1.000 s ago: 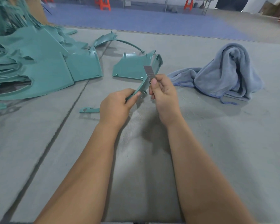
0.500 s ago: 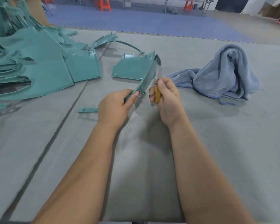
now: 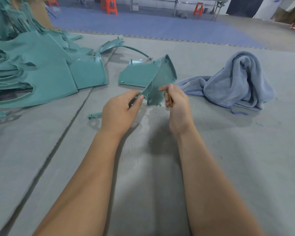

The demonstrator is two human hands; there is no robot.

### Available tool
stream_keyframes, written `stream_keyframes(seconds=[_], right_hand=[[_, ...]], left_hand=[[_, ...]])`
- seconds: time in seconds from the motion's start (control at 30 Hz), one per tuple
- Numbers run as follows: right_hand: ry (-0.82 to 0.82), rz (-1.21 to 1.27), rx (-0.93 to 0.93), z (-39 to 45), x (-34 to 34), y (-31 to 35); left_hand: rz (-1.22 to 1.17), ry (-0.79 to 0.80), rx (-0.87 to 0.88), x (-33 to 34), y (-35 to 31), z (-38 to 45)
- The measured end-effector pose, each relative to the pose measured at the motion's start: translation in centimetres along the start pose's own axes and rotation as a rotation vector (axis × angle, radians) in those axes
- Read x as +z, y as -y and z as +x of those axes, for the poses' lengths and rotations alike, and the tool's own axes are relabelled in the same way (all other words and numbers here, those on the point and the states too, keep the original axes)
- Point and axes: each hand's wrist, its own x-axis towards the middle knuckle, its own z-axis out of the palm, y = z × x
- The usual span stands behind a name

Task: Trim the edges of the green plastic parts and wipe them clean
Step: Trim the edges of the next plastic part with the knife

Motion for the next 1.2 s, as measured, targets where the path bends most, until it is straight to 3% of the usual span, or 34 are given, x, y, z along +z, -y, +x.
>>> stream_keyframes(seconds=[0.27,0.5,0.93,1.1,1.2], right_hand=[[0.126,-0.14,-0.091,-0.6,1.8,0.1],[0.098,-0.309,-0.096,-0.9,2.3,0.1],[-0.14,-0.453,-0.056,-0.6,3.0,1.3],[-0.363,-0.407,0.013,0.8,1.9,2.1],[-0.378,-0.458,0.021,1.2,0.5,1.6]], left_hand=[[0.037,-0.024,0.037,0.3,0.0,-0.1],[-0.02,-0.054,0.003,0.6,0.2,-0.4],[0.077,-0.114,0.016,1.0,0.2,-0.6],[0.158,-0.166,0.122,0.7,0.0,-1.3],[0.176,-0.205,0.148,0.5,-0.1,-1.4]])
